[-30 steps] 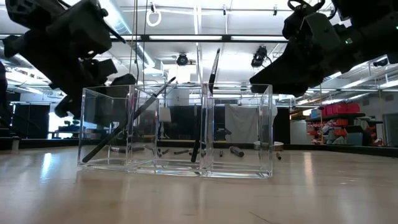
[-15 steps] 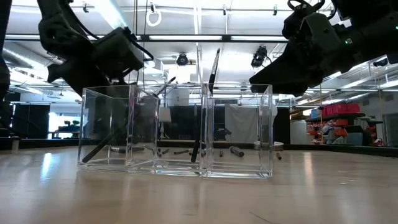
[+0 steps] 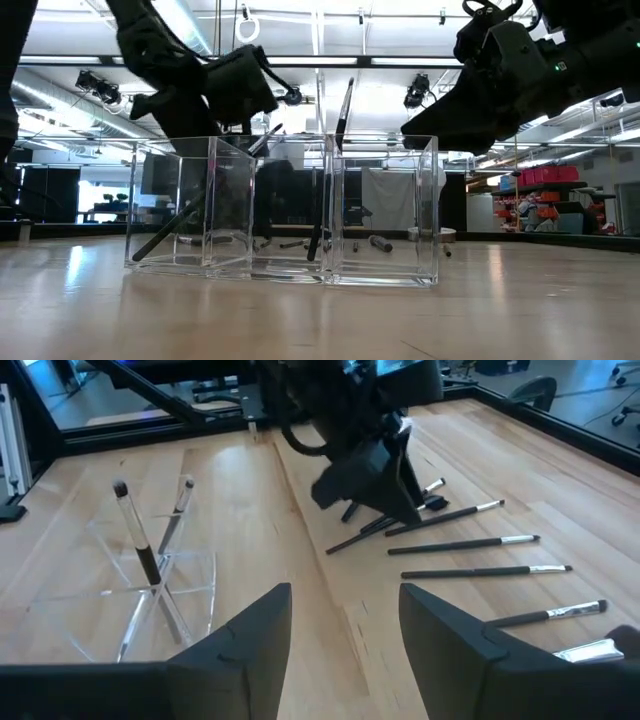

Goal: Put items in baskets/containers
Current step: Put the black brow brush into the transparent organizer

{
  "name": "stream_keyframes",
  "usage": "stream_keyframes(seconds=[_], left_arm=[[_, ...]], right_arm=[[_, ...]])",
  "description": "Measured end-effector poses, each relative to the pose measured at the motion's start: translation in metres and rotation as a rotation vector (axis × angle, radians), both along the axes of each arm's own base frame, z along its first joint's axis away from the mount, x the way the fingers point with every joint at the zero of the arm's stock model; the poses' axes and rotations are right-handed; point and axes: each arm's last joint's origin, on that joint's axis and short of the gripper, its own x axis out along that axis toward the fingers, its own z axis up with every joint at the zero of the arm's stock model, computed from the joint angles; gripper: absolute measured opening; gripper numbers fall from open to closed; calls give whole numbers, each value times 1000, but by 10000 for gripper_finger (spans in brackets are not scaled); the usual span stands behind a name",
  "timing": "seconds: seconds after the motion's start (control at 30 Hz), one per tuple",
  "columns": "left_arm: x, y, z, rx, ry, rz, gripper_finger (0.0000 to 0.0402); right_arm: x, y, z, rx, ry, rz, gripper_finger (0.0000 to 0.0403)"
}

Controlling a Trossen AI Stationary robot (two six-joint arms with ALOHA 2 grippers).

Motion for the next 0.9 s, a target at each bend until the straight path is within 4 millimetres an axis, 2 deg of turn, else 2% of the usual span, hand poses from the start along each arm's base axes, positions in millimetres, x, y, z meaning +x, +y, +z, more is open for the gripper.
stream_keyframes(seconds=[0.4, 0.63, 0.9], left_arm=[[8, -6, 11, -20, 154, -22, 179], [15, -17, 24, 6, 161, -40, 179], [7, -19, 21, -21, 203, 36, 179]], right_arm=[[-1, 0, -2, -6, 16, 0, 189], [-1, 0, -2, -7, 21, 0, 189], [-1, 0, -2, -7, 21, 0, 189]])
